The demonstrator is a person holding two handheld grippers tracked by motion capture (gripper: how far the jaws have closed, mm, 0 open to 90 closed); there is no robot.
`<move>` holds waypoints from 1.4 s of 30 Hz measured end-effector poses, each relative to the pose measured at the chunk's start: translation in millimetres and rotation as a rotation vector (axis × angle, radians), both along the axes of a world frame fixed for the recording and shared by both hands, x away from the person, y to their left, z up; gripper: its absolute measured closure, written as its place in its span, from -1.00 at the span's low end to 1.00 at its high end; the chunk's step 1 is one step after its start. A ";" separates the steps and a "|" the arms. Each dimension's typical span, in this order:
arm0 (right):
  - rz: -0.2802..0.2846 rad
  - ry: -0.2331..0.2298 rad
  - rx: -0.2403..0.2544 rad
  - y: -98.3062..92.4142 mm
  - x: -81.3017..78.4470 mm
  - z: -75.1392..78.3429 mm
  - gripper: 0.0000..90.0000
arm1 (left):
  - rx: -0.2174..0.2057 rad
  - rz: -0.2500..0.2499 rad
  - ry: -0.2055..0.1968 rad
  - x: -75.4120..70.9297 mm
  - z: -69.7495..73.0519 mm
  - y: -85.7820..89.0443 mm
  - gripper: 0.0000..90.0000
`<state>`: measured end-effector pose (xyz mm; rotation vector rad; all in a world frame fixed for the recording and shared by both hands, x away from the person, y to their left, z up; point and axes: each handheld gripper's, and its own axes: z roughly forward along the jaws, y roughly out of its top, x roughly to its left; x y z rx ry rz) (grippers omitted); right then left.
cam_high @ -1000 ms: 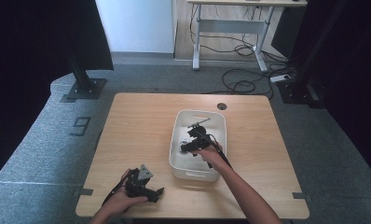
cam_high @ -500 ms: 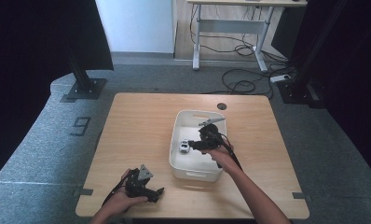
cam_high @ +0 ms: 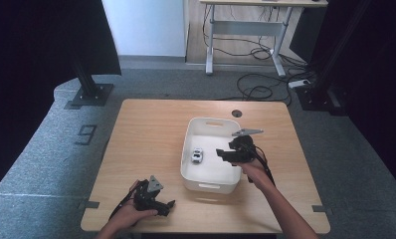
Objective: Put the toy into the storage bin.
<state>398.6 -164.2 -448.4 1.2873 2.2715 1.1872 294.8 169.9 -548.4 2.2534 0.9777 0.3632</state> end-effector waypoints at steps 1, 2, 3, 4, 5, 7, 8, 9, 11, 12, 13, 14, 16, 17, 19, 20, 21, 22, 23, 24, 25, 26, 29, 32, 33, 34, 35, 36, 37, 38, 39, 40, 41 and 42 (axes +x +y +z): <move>-0.001 -0.007 0.002 -3.5 -1.6 0.1 -0.20 | 0.000 0.000 0.000 0.0 0.0 0.0 -1.00; -0.004 -0.012 0.006 -6.8 -3.4 0.3 -0.20 | 0.000 0.001 0.000 0.0 0.0 0.0 -1.00; -0.010 -0.018 0.010 -9.8 -5.2 0.4 -0.20 | 0.000 0.001 0.000 -0.1 0.0 -0.1 -1.00; -0.012 -0.023 0.011 -13.1 -6.9 0.4 -0.21 | 0.000 0.001 0.000 -0.1 0.0 -0.1 -1.00; -0.016 -0.028 0.014 -16.1 -8.6 0.3 -0.21 | 0.000 0.001 0.000 -0.1 0.0 -0.1 -1.00; -0.028 -0.039 0.022 -22.4 -11.9 -0.6 -0.21 | 0.000 0.002 0.000 -0.2 0.0 -0.2 -1.00; -0.034 -0.042 0.027 -25.4 -13.6 -1.2 -0.21 | 0.001 0.001 -0.001 -0.1 0.1 -0.1 -1.00; -0.038 -0.047 0.029 -28.6 -15.1 -1.9 -0.21 | 0.001 0.001 -0.001 -0.1 0.1 -0.1 -1.00; -0.051 -0.055 0.037 -34.9 -18.2 -3.1 -0.21 | 0.001 0.000 -0.001 -0.1 0.1 0.0 -1.00; -0.056 -0.055 0.043 -38.2 -19.8 -3.5 -0.21 | 0.000 0.001 0.000 -0.1 0.0 -0.1 -1.00; -0.060 -0.060 0.047 -41.5 -21.0 -4.2 -0.21 | 0.000 0.002 0.000 -0.1 0.1 -0.1 -1.00; -0.068 -0.061 0.051 -44.5 -22.5 -4.7 -0.21 | 0.000 0.002 -0.001 -0.1 0.0 -0.1 -1.00; -0.080 -0.069 0.057 -50.6 -25.0 -6.2 -0.20 | 0.000 0.002 -0.001 -0.1 0.0 -0.1 -1.00; -0.084 -0.071 0.062 -53.3 -26.2 -7.2 -0.21 | 0.000 0.002 -0.001 -0.1 0.0 -0.1 -1.00; -0.092 -0.075 0.064 -58.4 -28.8 -9.1 -0.20 | 0.000 0.002 -0.001 -0.1 0.0 -0.1 -1.00; -0.093 -0.074 0.065 -60.9 -30.1 -10.0 -0.20 | 0.000 0.003 -0.002 -0.1 -0.1 -0.2 -1.00; -0.097 -0.076 0.065 -63.2 -31.2 -11.1 -0.20 | -0.001 0.002 -0.001 -0.1 -0.1 -0.1 -1.00; -0.101 -0.076 0.066 -65.5 -32.4 -12.1 -0.21 | 0.000 0.002 -0.001 0.0 0.0 -0.1 -1.00; -0.103 -0.078 0.068 -67.7 -33.5 -13.2 -0.20 | 0.000 0.002 -0.001 0.0 0.0 -0.1 -1.00; -0.108 -0.078 0.069 -69.8 -34.8 -14.1 -0.20 | 0.000 0.002 -0.001 0.0 0.0 -0.2 -1.00; -0.112 -0.081 0.069 -71.9 -35.9 -15.1 -0.20 | 0.000 0.002 -0.001 0.0 0.0 -0.2 -1.00; -0.114 -0.081 0.065 -73.9 -37.3 -15.9 -0.20 | 0.000 0.002 -0.001 0.0 0.0 -0.2 -1.00; -0.124 -0.088 0.063 -79.4 -41.3 -18.8 -0.20 | -0.001 0.002 0.000 0.0 0.0 -0.2 -1.00; -0.132 -0.085 0.066 -85.1 -44.5 -21.2 -0.20 | -0.001 0.002 0.000 0.0 -0.1 -0.2 -1.00; -0.133 -0.084 0.063 -87.0 -45.2 -22.1 -0.20 | -0.001 0.002 0.000 0.0 -0.1 -0.2 -1.00; -0.137 -0.084 0.060 -88.6 -45.9 -23.3 -0.21 | -0.001 0.002 0.000 0.0 -0.1 -0.2 -1.00; -0.142 -0.081 0.057 -90.0 -46.6 -24.4 -0.21 | -0.001 0.002 0.000 0.0 -0.1 -0.2 -1.00; -0.143 -0.080 0.052 -91.2 -46.9 -25.5 -0.21 | -0.001 0.002 0.000 0.0 -0.1 -0.2 -1.00; -0.145 -0.079 0.050 -92.0 -47.0 -26.5 -0.21 | -0.001 0.002 0.000 0.0 -0.1 -0.2 -1.00; -0.146 -0.078 0.049 -92.8 -47.0 -27.4 -0.21 | -0.001 0.001 -0.001 0.0 -0.1 -0.2 -1.00; -0.146 -0.076 0.047 -93.5 -47.0 -28.1 -0.21 | -0.001 0.001 -0.001 0.0 -0.1 -0.2 -1.00; -0.146 -0.073 0.044 -93.7 -47.0 -28.8 -0.21 | -0.001 0.001 -0.001 0.0 -0.1 -0.2 -1.00; -0.145 -0.072 0.041 -94.0 -47.0 -29.5 -0.21 | -0.001 0.001 -0.001 0.0 -0.1 -0.2 -1.00; -0.146 -0.072 0.039 -94.3 -46.9 -30.3 -0.21 | -0.001 0.001 -0.001 0.0 -0.1 -0.2 -1.00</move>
